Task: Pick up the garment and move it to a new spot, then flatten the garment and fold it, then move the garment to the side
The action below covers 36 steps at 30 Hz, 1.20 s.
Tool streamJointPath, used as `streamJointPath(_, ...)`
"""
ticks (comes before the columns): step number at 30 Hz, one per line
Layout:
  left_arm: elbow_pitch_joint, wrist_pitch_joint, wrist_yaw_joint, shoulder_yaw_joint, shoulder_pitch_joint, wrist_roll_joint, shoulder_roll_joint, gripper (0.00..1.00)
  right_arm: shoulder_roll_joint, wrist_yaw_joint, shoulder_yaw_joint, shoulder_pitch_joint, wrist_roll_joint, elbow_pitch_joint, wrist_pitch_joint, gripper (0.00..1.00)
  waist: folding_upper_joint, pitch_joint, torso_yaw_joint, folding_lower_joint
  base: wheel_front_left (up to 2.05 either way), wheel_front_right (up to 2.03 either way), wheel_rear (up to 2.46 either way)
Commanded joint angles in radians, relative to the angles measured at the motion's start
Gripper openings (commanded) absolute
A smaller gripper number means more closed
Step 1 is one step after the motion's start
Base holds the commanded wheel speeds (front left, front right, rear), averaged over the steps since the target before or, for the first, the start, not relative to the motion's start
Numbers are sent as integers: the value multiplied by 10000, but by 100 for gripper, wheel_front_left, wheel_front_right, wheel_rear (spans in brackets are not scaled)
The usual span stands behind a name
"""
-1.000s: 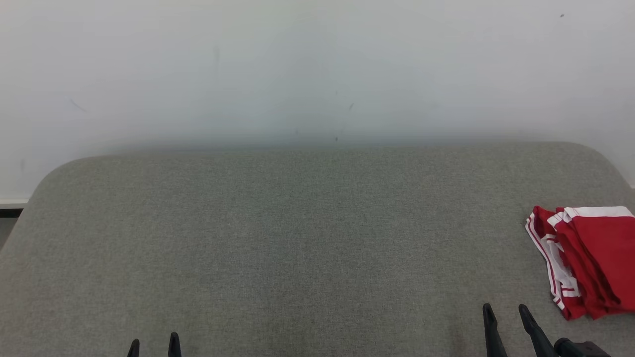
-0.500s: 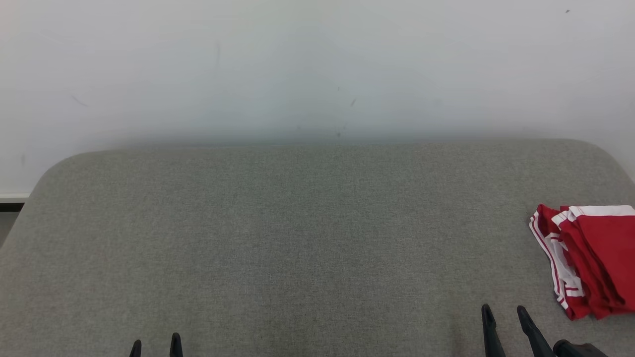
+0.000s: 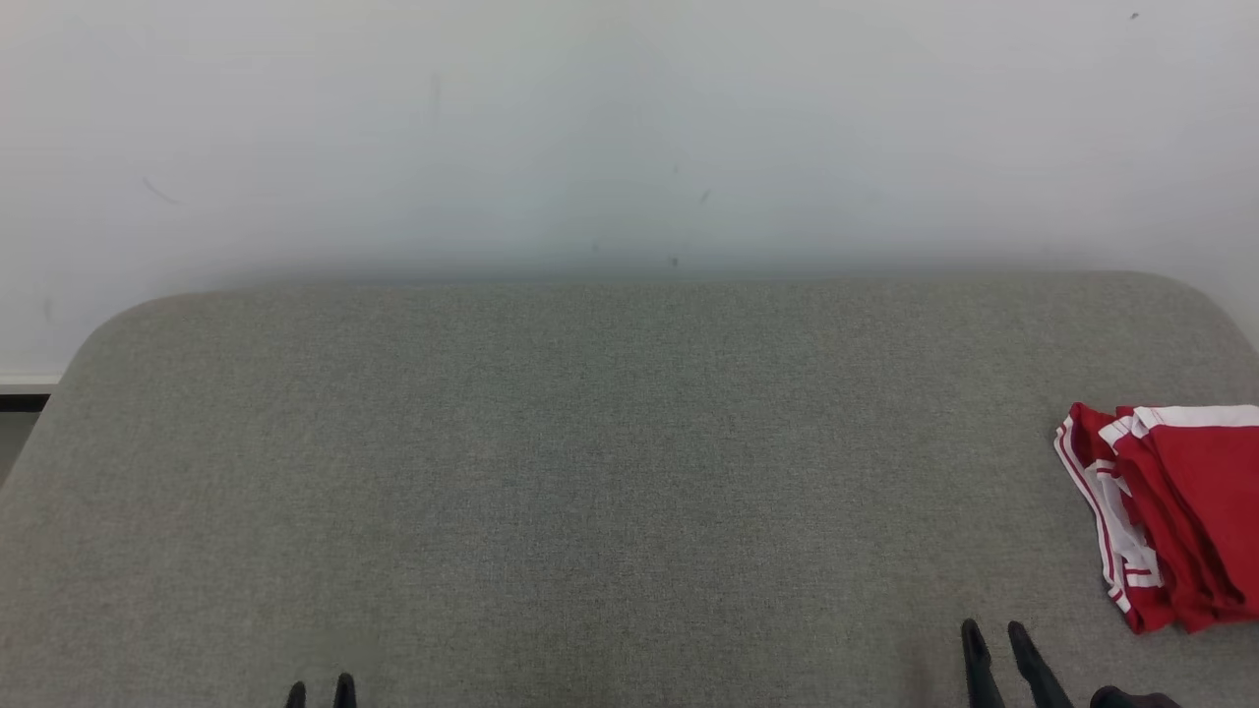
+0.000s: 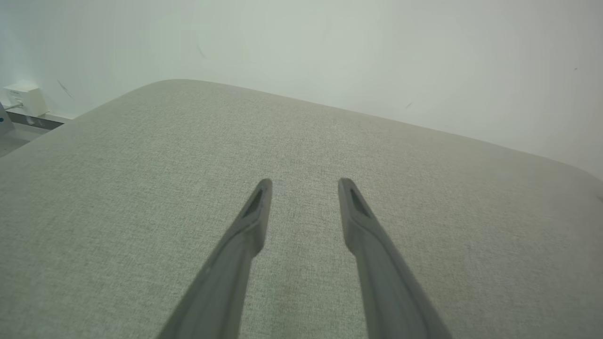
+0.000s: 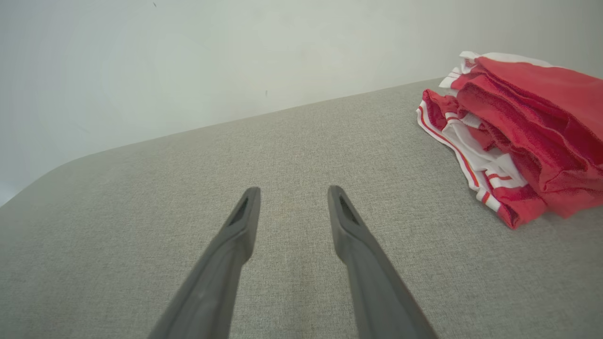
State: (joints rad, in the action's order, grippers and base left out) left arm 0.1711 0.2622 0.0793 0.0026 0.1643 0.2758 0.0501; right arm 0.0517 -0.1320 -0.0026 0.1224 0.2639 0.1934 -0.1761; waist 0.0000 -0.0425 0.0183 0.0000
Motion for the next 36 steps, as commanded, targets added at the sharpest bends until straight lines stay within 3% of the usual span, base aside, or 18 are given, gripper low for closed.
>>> streamJointPath(1,48,-11,2,7,-8,28,-2,0,-2,0,1,11,26,37,3,0,0,1,0,0,0,0,0)
streamJointPath(5,411,-48,2,-2,16,75,-25,0,-10,0,17,154,44,424,18,0,0,3,-1,1,0,0,0)
streamJointPath(22,484,-916,124,265,-656,3186,-17,0,8,3,-230,-440,3209,430,674,0,0,69,-27,1,0,0,0)
streamJointPath(36,524,-1439,196,424,-1053,5065,-11,0,15,6,-385,-799,5108,436,1073,0,0,116,-46,1,0,0,0)
